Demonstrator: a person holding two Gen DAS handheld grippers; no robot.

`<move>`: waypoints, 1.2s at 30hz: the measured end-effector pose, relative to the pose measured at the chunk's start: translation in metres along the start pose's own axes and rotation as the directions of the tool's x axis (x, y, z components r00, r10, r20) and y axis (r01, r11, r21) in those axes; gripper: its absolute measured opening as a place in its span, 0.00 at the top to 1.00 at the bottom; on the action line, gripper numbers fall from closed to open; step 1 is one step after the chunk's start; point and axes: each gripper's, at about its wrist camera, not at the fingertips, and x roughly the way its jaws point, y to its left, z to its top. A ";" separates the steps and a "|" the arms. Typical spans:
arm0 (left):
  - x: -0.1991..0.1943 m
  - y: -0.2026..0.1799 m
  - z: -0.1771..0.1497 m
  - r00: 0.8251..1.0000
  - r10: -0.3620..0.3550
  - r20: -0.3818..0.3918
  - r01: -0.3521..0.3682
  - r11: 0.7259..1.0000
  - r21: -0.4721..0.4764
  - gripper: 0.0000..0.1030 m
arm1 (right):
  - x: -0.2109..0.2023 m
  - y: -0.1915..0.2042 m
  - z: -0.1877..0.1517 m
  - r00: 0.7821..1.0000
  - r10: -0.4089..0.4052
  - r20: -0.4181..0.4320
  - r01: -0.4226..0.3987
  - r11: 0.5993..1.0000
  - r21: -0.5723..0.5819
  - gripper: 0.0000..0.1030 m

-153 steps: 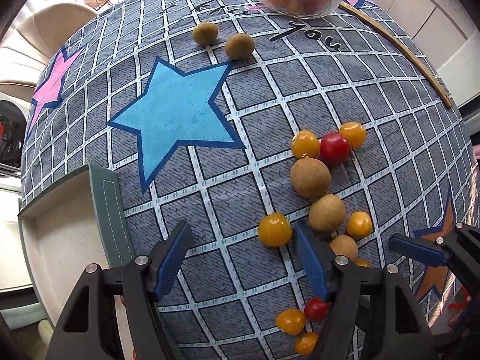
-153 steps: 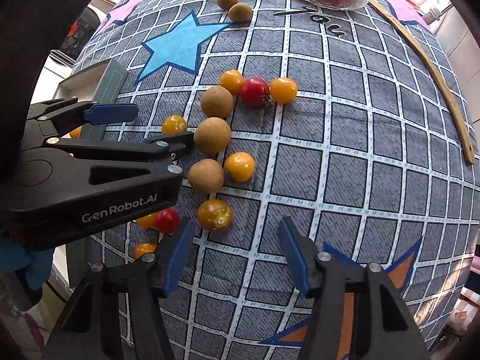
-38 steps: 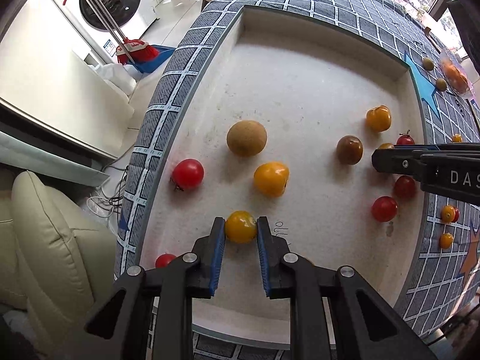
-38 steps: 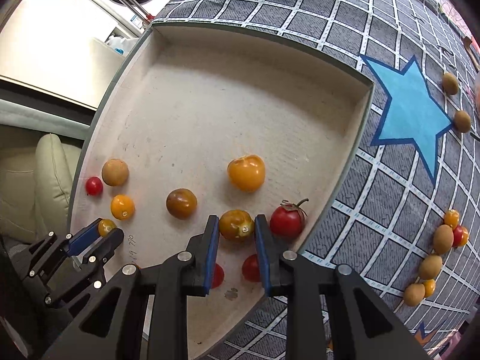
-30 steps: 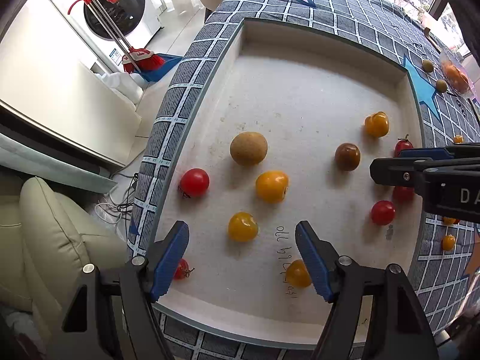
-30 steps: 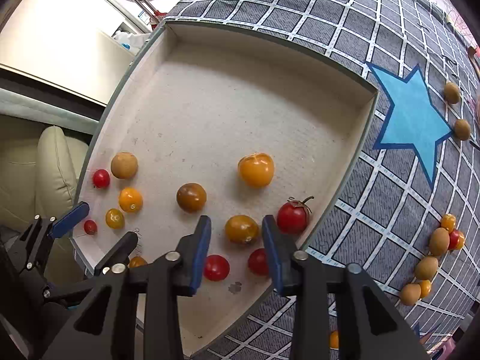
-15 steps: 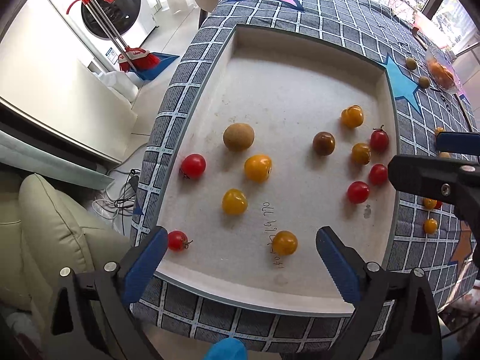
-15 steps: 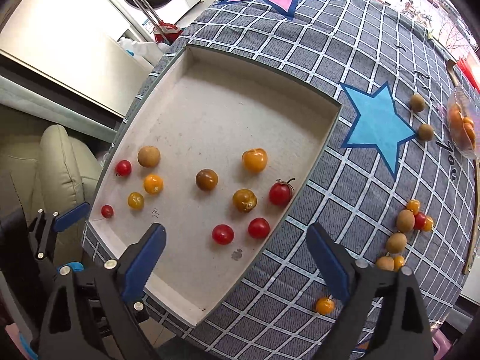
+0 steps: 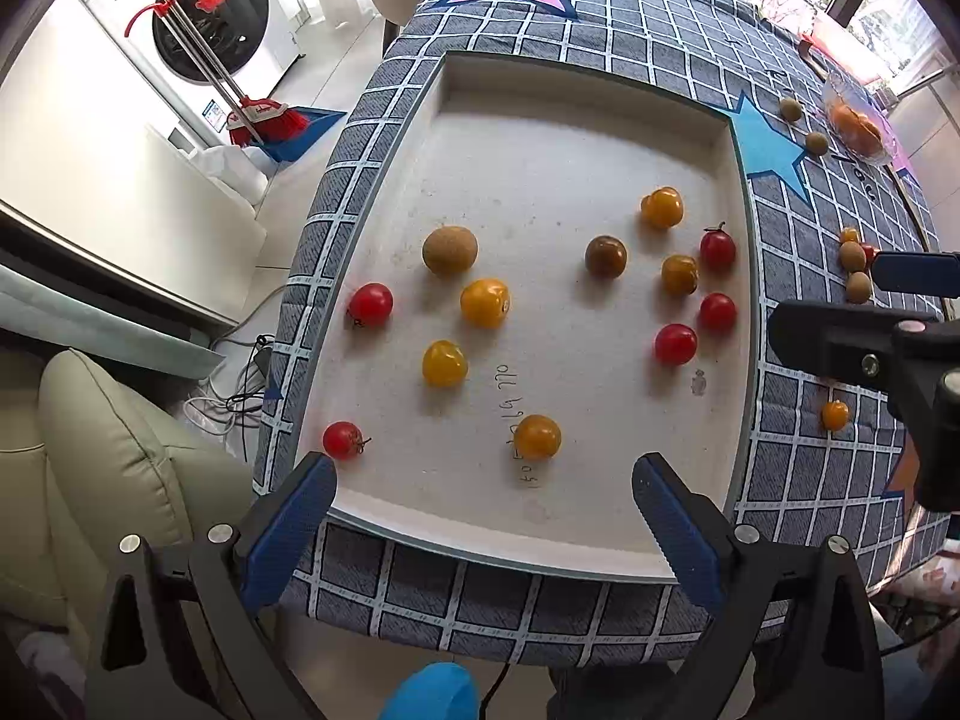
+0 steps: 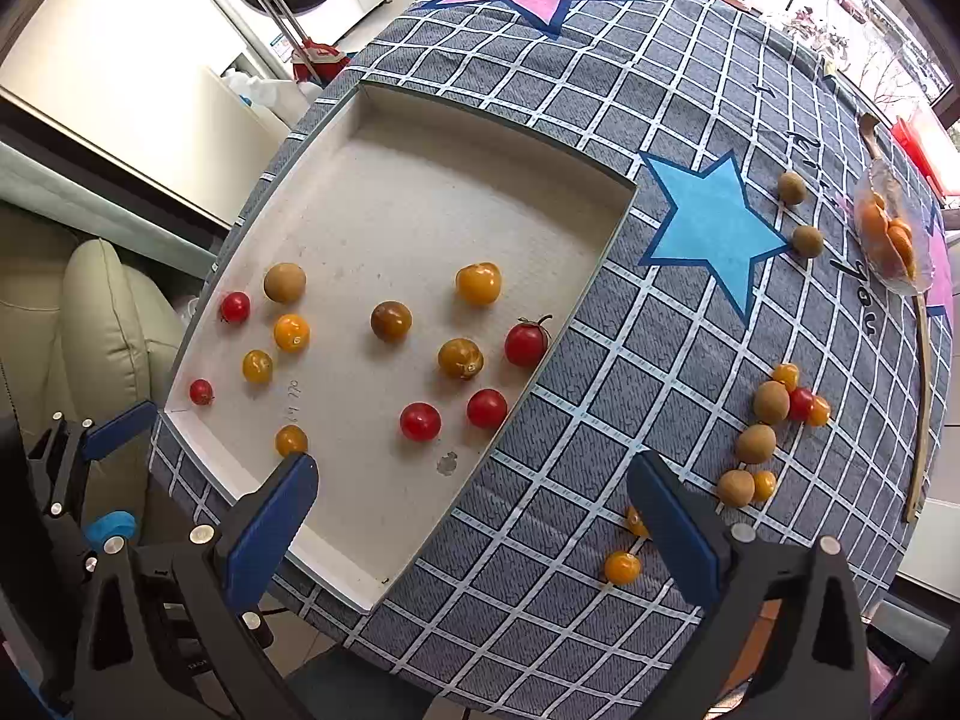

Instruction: Organize fruits

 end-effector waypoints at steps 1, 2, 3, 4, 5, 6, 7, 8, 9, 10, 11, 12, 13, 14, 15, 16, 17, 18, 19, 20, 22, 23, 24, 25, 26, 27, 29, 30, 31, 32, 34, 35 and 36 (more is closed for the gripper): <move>-0.001 -0.001 -0.001 1.000 0.006 -0.002 -0.006 1.000 0.007 0.03 | 0.000 0.000 -0.001 1.000 0.000 0.001 0.000 1.000 0.005 0.00; -0.002 -0.003 -0.002 1.000 0.009 -0.003 -0.009 1.000 0.014 0.03 | -0.001 -0.001 -0.002 1.000 0.001 0.001 -0.001 1.000 0.011 0.00; -0.003 -0.004 -0.003 1.000 0.012 -0.005 -0.012 1.000 0.021 0.03 | -0.002 -0.001 -0.002 1.000 0.002 0.002 -0.002 1.000 0.017 0.00; -0.004 -0.005 -0.003 1.000 0.011 -0.008 -0.010 1.000 0.026 0.03 | -0.002 -0.001 -0.003 1.000 0.001 0.004 -0.001 1.000 0.021 0.00; -0.006 -0.006 -0.004 1.000 0.007 -0.009 -0.007 1.000 0.031 0.03 | -0.003 -0.001 -0.004 1.000 -0.001 0.005 0.001 1.000 0.023 0.00; -0.006 -0.007 -0.004 1.000 0.008 -0.011 -0.008 0.999 0.035 0.03 | -0.004 -0.002 -0.004 1.000 -0.002 0.005 0.002 1.000 0.024 0.00; -0.007 -0.009 -0.004 1.000 0.009 -0.012 -0.009 0.999 0.041 0.03 | -0.004 -0.002 -0.005 1.000 -0.002 0.007 0.001 1.000 0.025 0.00; -0.008 -0.011 -0.004 1.000 0.010 -0.011 -0.009 0.999 0.048 0.03 | -0.005 -0.002 -0.007 1.000 -0.002 0.007 0.001 1.000 0.028 0.00; -0.009 -0.012 -0.004 1.000 0.012 -0.012 -0.011 0.999 0.053 0.03 | -0.005 -0.003 -0.008 1.000 -0.002 0.008 0.002 1.000 0.030 0.00; -0.010 -0.013 -0.004 1.000 0.015 -0.012 -0.014 0.998 0.059 0.03 | -0.005 -0.003 -0.008 1.000 -0.003 0.009 0.003 0.999 0.032 0.00; -0.011 -0.014 -0.004 1.000 0.014 -0.014 -0.013 0.998 0.063 0.03 | -0.006 -0.003 -0.009 1.000 -0.005 0.011 0.004 0.999 0.035 0.00; -0.011 -0.015 -0.004 1.000 0.013 -0.015 -0.012 0.998 0.065 0.03 | -0.006 -0.003 -0.010 1.000 -0.005 0.011 0.005 0.999 0.035 0.00; -0.012 -0.016 -0.004 1.000 0.015 -0.015 -0.014 0.998 0.067 0.03 | -0.006 -0.003 -0.011 1.000 -0.008 0.013 0.007 0.999 0.038 0.00; -0.013 -0.017 -0.004 1.000 0.016 -0.015 -0.015 0.997 0.071 0.03 | -0.007 -0.004 -0.012 1.000 -0.012 0.017 0.011 0.999 0.040 0.00; -0.013 -0.018 -0.004 1.000 0.016 -0.016 -0.015 0.997 0.075 0.03 | -0.008 -0.005 -0.012 1.000 -0.014 0.021 0.013 0.999 0.043 0.00; -0.013 -0.019 -0.004 1.000 0.017 -0.017 -0.016 0.997 0.078 0.03 | -0.009 -0.005 -0.013 1.000 -0.012 0.022 0.011 0.999 0.045 0.00; -0.013 -0.020 -0.004 1.000 0.018 -0.018 -0.017 0.997 0.081 0.03 | -0.009 -0.006 -0.013 1.000 -0.011 0.023 0.010 0.999 0.047 0.00; -0.013 -0.020 -0.004 1.000 0.020 -0.019 -0.018 0.996 0.086 0.03 | -0.009 -0.007 -0.013 1.000 -0.011 0.023 0.010 0.999 0.049 0.00; -0.013 -0.021 -0.004 1.000 0.021 -0.020 -0.019 0.996 0.090 0.03 | -0.010 -0.007 -0.014 1.000 -0.011 0.024 0.010 0.999 0.049 0.00; -0.013 -0.022 -0.004 1.000 0.022 -0.020 -0.020 0.995 0.094 0.03 | -0.010 -0.007 -0.014 1.000 -0.011 0.024 0.010 0.999 0.048 0.00; -0.014 -0.024 -0.003 1.000 0.021 -0.018 -0.020 0.995 0.099 0.03 | -0.011 -0.008 -0.014 1.000 -0.013 0.026 0.011 0.999 0.049 0.00; -0.014 -0.025 -0.003 1.000 0.023 -0.018 -0.021 0.995 0.100 0.03 | -0.011 -0.008 -0.014 1.000 -0.012 0.026 0.011 0.999 0.050 0.00; -0.014 -0.026 -0.003 1.000 0.023 -0.018 -0.021 0.995 0.101 0.03 | -0.011 -0.008 -0.015 1.000 -0.012 0.026 0.010 0.999 0.050 0.00; -0.014 -0.026 -0.003 1.000 0.023 -0.019 -0.021 0.995 0.102 0.03 | -0.011 -0.008 -0.015 1.000 -0.012 0.025 0.010 0.999 0.050 0.00; -0.014 -0.026 -0.003 1.000 0.023 -0.020 -0.021 0.995 0.102 0.03 | -0.011 -0.008 -0.015 1.000 -0.012 0.025 0.010 0.999 0.050 0.00; -0.014 -0.026 -0.003 1.000 0.023 -0.020 -0.021 0.995 0.102 0.03 | -0.011 -0.008 -0.015 1.000 -0.012 0.025 0.011 0.999 0.050 0.00; -0.014 -0.027 -0.002 0.999 0.025 -0.022 -0.022 0.994 0.103 0.03 | -0.011 -0.008 -0.015 1.000 -0.012 0.025 0.011 0.999 0.048 0.00; -0.014 -0.028 -0.002 0.999 0.027 -0.023 -0.024 0.994 0.104 0.03 | -0.011 -0.008 -0.015 1.000 -0.012 0.025 0.011 0.999 0.046 0.00; -0.014 -0.028 -0.002 0.999 0.028 -0.024 -0.025 0.994 0.104 0.03 | -0.010 -0.008 -0.016 1.000 -0.012 0.025 0.011 0.999 0.046 0.00; -0.013 -0.029 -0.002 0.999 0.027 -0.026 -0.024 0.994 0.105 0.03 | -0.010 -0.008 -0.015 1.000 -0.012 0.025 0.011 0.999 0.046 0.00; -0.013 -0.029 -0.003 0.999 0.027 -0.028 -0.024 0.994 0.106 0.03 | -0.010 -0.008 -0.016 1.000 -0.012 0.024 0.011 0.999 0.047 0.00; -0.013 -0.029 -0.003 0.999 0.027 -0.027 -0.024 0.994 0.107 0.03 | -0.011 -0.007 -0.016 1.000 -0.013 0.024 0.012 0.999 0.047 0.00; -0.013 -0.029 -0.003 0.999 0.027 -0.028 -0.024 0.994 0.106 0.03 | -0.010 -0.007 -0.016 1.000 -0.013 0.024 0.012 0.999 0.047 0.00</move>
